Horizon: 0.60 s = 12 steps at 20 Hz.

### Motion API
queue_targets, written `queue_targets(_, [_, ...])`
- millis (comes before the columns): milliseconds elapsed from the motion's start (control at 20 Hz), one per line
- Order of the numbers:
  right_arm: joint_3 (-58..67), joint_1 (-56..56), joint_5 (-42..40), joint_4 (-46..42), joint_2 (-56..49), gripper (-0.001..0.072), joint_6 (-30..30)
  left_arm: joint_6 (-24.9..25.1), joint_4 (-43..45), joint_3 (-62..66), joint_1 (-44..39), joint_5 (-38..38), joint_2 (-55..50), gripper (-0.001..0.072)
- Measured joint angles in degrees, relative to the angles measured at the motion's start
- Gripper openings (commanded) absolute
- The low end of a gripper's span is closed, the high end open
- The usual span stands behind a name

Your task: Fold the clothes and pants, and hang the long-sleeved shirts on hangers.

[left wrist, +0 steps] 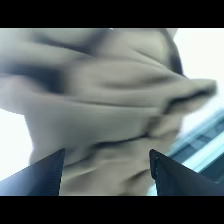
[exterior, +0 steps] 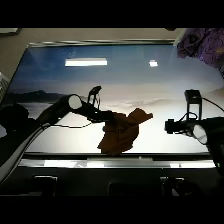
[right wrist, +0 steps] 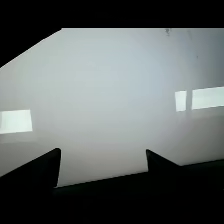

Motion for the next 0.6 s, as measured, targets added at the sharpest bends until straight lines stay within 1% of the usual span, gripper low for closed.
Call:
queue_targets(50, [0.07, -3.43, -1.4, 1.09, -0.63, 0.0605, 1.86, -0.09, 1.75, 0.02, 2.97, -2.05, 1.44, 0.0616])
queue_targets(100, [0.11, -7.93, -3.48, 4.57, -1.92, 0.0604, 2.1, -0.13, 3.21, 0.02, 5.77, -3.87, 2.75, 0.0616])
queue_targets(150, [0.13, -12.72, -5.68, 10.62, -3.96, 0.0603, 0.2, -0.17, 4.48, 0.02, 8.72, -5.68, 4.09, 0.0616])
queue_targets(250, [0.15, -20.5, -9.53, 25.0, -9.79, 0.0603, -7.43, -0.31, 5.95, 0.02, 13.75, -8.13, 6.23, 0.0616])
queue_targets(400, [0.15, -25.9, -12.81, 42.73, -20.76, 0.0603, -20.04, -0.33, 7.19, 0.02, 18.88, -10.01, 7.74, 0.0616])
queue_targets(500, [0.15, -26.93, -14.29, 51.98, -28.06, 0.0601, -27.23, -0.35, 7.65, 0.02, 20.81, -10.69, 8.17, 0.0616])
queue_targets(600, [0.17, -26.73, -16.11, 58.12, -33.46, 0.0599, -32.06, -0.35, 7.76, 0.02, 21.77, -11.06, 8.37, 0.0615])
